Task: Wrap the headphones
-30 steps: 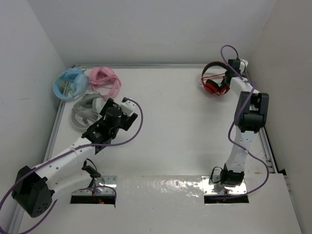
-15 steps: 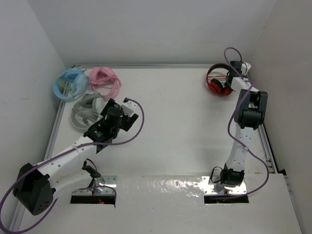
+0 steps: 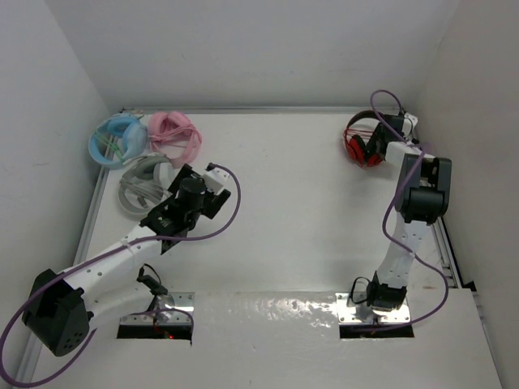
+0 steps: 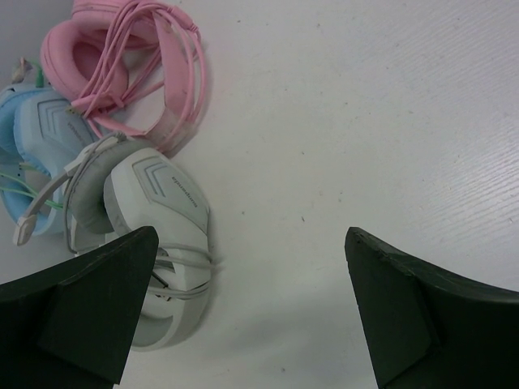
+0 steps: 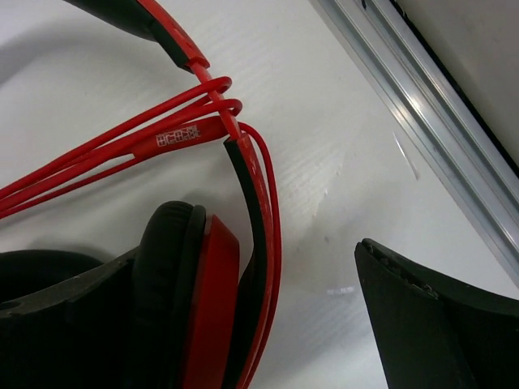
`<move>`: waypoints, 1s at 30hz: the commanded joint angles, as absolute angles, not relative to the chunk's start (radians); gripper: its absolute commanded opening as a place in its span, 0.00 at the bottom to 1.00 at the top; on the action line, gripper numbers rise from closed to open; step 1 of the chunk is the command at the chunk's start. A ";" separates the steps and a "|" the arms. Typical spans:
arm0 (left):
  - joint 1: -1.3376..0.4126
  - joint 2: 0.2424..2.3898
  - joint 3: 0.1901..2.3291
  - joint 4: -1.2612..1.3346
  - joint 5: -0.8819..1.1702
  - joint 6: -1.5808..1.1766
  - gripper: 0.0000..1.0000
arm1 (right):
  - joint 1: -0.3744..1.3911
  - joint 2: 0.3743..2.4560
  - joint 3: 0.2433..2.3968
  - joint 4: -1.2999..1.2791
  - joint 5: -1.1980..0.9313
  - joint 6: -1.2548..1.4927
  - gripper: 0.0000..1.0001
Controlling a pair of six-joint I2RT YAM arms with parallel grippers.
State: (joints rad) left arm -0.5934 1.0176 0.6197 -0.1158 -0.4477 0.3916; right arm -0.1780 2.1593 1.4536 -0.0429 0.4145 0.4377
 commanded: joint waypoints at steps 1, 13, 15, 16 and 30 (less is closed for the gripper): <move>-0.581 1.017 0.641 -0.098 -0.430 0.393 0.98 | -0.175 2.030 1.358 0.067 0.403 0.446 0.99; -0.580 1.000 0.643 -0.117 -0.417 0.388 0.98 | -0.175 1.882 1.250 0.124 0.388 0.545 0.99; -0.580 0.997 0.640 -0.117 -0.416 0.388 0.97 | -0.175 1.859 1.220 0.149 0.342 0.563 0.99; -0.580 0.997 0.640 -0.115 -0.416 0.388 0.97 | -0.175 1.849 1.204 0.162 0.322 0.571 0.99; -0.571 0.994 0.614 -0.106 -0.361 0.440 0.98 | -0.065 1.208 0.471 0.541 0.333 0.564 0.99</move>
